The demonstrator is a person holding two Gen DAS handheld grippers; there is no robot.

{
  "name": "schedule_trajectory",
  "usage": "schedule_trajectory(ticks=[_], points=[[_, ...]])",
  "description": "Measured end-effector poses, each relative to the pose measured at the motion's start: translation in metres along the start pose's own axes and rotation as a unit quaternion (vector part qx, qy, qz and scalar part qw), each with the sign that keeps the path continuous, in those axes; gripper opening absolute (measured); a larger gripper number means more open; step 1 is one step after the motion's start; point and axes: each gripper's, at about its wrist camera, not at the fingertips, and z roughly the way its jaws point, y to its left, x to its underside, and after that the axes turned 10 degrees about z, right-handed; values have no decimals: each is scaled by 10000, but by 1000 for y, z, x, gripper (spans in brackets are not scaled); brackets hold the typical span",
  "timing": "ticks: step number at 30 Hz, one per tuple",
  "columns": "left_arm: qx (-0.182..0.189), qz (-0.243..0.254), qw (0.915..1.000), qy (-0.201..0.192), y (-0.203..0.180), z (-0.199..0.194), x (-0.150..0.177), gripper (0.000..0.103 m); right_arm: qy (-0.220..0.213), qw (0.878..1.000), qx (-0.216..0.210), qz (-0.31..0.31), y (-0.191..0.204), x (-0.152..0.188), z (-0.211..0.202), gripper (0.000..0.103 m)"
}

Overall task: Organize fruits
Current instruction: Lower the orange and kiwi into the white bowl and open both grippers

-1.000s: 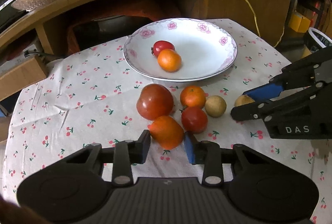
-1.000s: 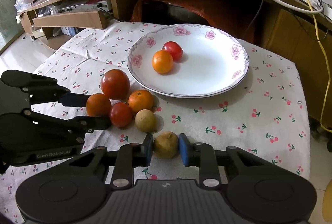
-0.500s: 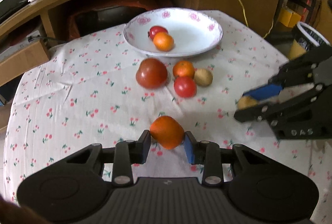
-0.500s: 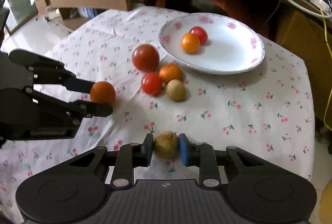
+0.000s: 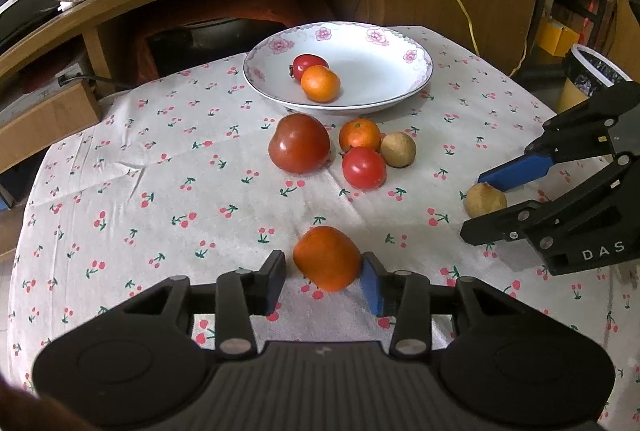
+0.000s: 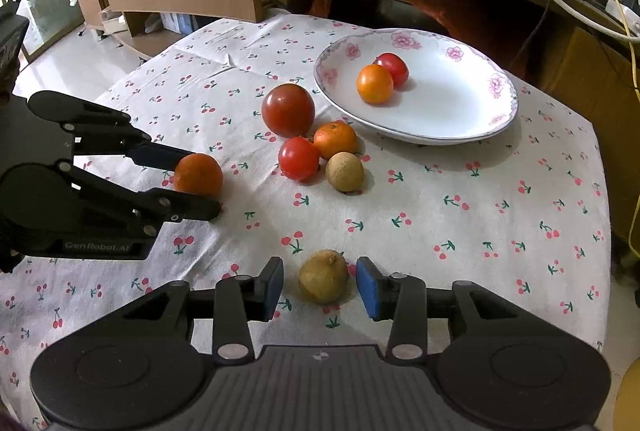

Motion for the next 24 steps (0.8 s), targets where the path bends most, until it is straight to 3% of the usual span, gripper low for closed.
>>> schedule_trajectory(ticks=[5, 9, 16, 24], points=[[1, -50, 10000, 4, 1, 0, 1, 48, 1, 10000, -3, 51, -2, 0, 0, 39], [67, -111, 9999, 42, 2, -1, -1, 40, 39, 9999, 59, 72, -1, -1, -1, 25], [103, -274, 9995, -77, 4, -5, -14, 40, -96, 9993, 92, 339, -8, -10, -9, 25], [-52, -371, 9987, -354, 15, 0, -56, 40, -544, 9965, 195, 608, -20, -50, -13, 25]])
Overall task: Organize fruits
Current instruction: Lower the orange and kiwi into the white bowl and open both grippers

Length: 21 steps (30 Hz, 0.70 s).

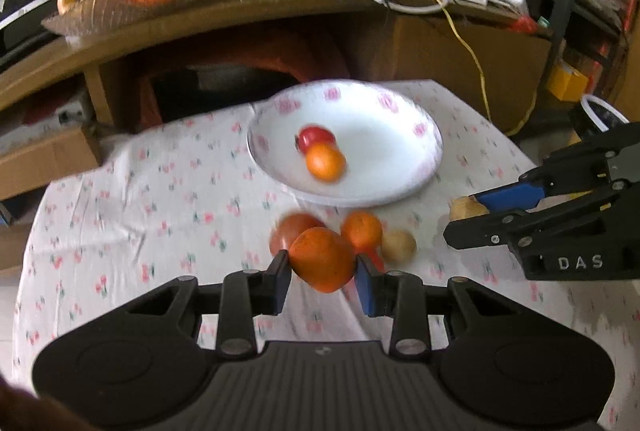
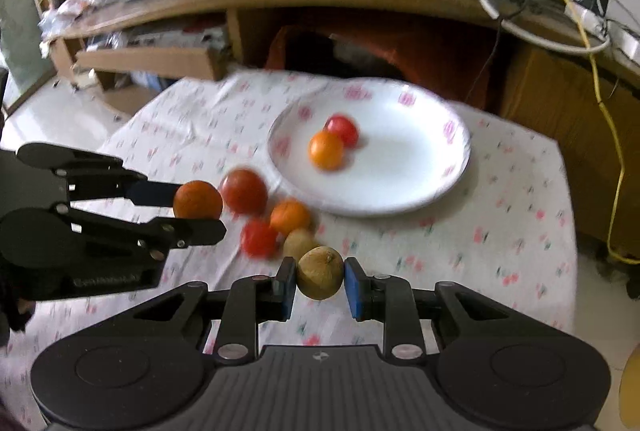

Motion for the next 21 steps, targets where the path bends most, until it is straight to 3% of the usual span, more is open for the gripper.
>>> schedule_trajectory(ticks=[8, 21], points=[[-116, 64, 9999, -103, 3, 30, -37, 39, -145, 9997, 134, 123, -7, -29, 22, 25], [-311, 185, 9993, -45, 6, 60, -46, 40, -124, 9992, 338, 145, -23, -43, 53, 27]])
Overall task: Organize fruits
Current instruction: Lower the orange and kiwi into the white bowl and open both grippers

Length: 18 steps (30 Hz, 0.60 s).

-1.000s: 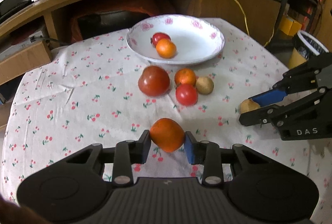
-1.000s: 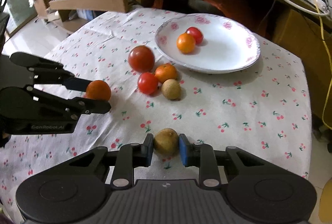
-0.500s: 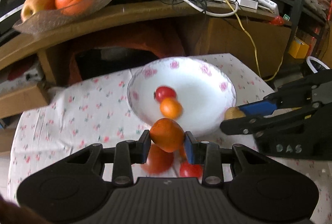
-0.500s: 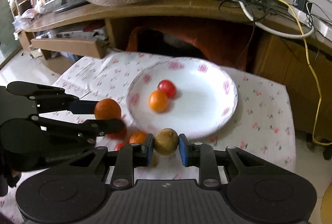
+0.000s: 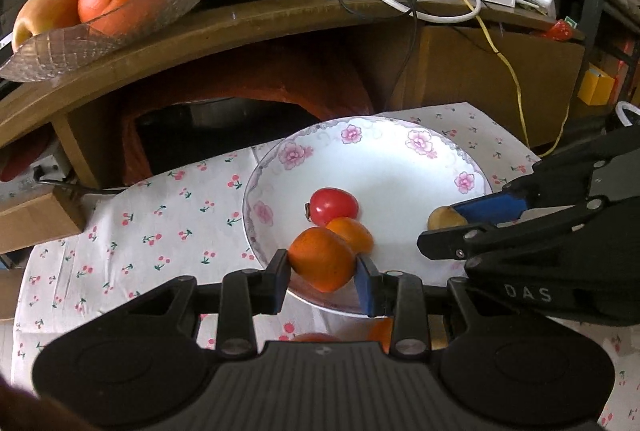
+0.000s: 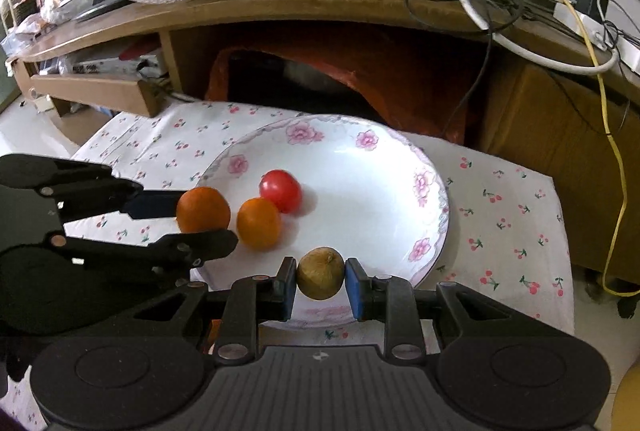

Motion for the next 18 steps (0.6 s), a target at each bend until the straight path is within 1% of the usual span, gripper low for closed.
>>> schedule_trajectory(ticks=[3, 6, 15, 18], points=[[-10, -23, 10000, -6, 0, 1, -1, 41, -55, 10000, 3, 50, -2, -2, 0, 30], [-64, -96, 9999, 2, 3, -1, -2, 43, -134, 9999, 9, 82, -3, -3, -4, 37], [-191, -319, 9992, -143, 13, -20, -5, 44, -295, 9994, -34, 157, -3, -4, -21, 39], [-203, -380, 9989, -202, 15, -31, -5, 44, -336, 9993, -80, 116, -1, -2, -29, 42]])
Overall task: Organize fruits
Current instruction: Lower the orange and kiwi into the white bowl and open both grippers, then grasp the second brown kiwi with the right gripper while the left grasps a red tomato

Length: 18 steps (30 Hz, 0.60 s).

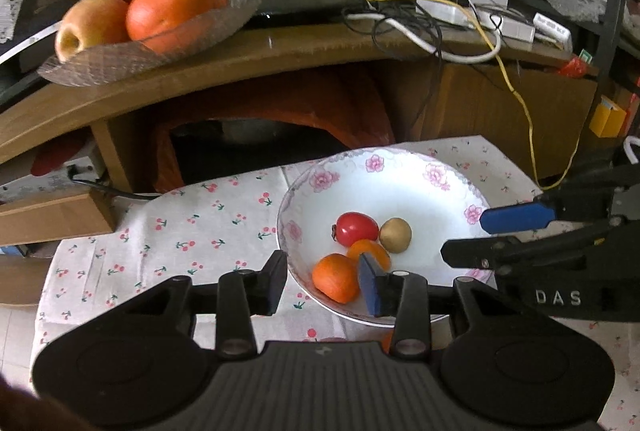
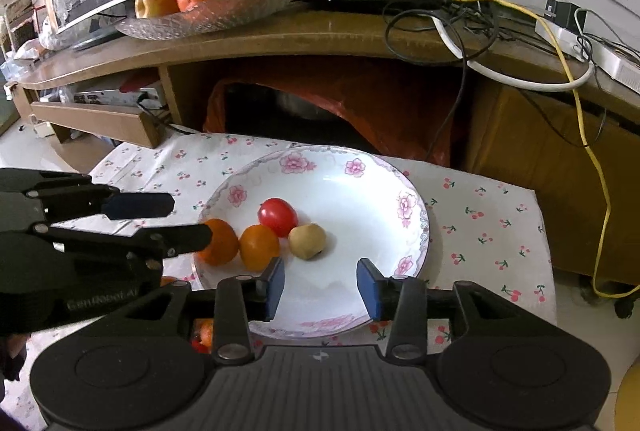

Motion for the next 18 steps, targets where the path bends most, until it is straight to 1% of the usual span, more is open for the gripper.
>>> schedule_trajectory(ticks=[4, 7, 12, 18], points=[[35, 2, 10000, -8, -1, -15, 3, 45, 38, 9999, -66, -114, 6, 7, -8, 45], [81, 97, 9999, 40, -4, -26, 10, 46, 97, 9997, -113, -186, 9, 14, -15, 47], [122, 242, 9994, 215, -6, -44, 27, 49, 233, 9991, -217, -280, 13, 27, -22, 54], [291, 332, 9982, 409, -9, -58, 52, 50, 558, 9963, -309, -574, 20, 45, -12, 54]])
